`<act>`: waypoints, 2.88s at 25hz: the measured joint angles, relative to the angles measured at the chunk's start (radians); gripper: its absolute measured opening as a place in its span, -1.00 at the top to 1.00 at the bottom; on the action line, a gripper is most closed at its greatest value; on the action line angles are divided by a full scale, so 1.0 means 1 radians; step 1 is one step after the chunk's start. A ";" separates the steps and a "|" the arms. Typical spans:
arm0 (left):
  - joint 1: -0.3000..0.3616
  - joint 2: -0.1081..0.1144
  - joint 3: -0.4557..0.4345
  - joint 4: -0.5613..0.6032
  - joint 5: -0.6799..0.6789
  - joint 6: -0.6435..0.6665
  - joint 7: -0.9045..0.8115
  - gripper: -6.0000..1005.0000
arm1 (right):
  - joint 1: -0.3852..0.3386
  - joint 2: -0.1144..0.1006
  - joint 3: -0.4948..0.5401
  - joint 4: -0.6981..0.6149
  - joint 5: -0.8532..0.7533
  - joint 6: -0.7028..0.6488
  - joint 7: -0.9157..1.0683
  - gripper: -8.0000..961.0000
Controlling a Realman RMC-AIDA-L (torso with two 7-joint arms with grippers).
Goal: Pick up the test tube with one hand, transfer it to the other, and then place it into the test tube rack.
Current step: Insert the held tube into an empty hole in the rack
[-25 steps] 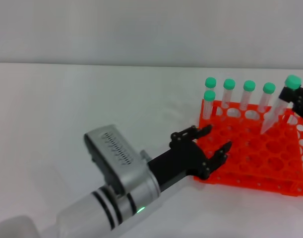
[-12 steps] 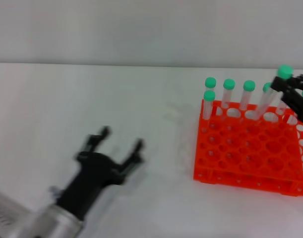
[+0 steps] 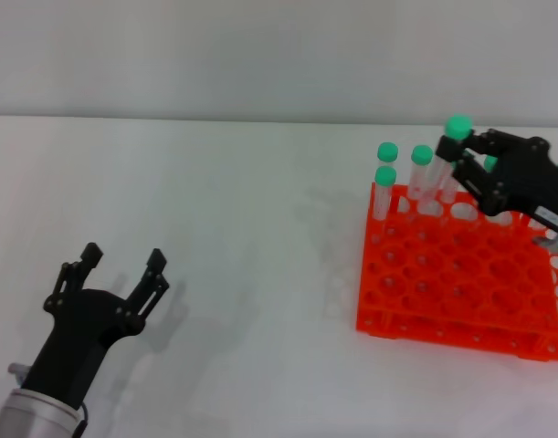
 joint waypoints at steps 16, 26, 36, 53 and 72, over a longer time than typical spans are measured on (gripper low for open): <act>-0.006 0.002 0.004 -0.020 -0.009 0.003 -0.015 -0.78 | 0.076 0.000 0.008 0.154 0.024 -0.084 -0.125 0.56; -0.008 0.002 0.007 -0.020 -0.007 0.003 -0.015 -0.78 | 0.077 0.001 0.008 0.159 0.027 -0.113 -0.138 0.56; -0.007 0.002 0.008 -0.020 -0.003 0.003 -0.015 -0.78 | 0.082 0.001 0.008 0.183 0.037 -0.142 -0.179 0.56; -0.020 0.002 0.009 -0.019 -0.002 0.005 -0.015 -0.78 | 0.077 0.001 0.000 0.184 0.050 -0.162 -0.184 0.56; -0.021 0.001 0.014 -0.010 -0.001 0.003 -0.015 -0.78 | 0.103 0.001 0.007 0.259 0.044 -0.248 -0.254 0.54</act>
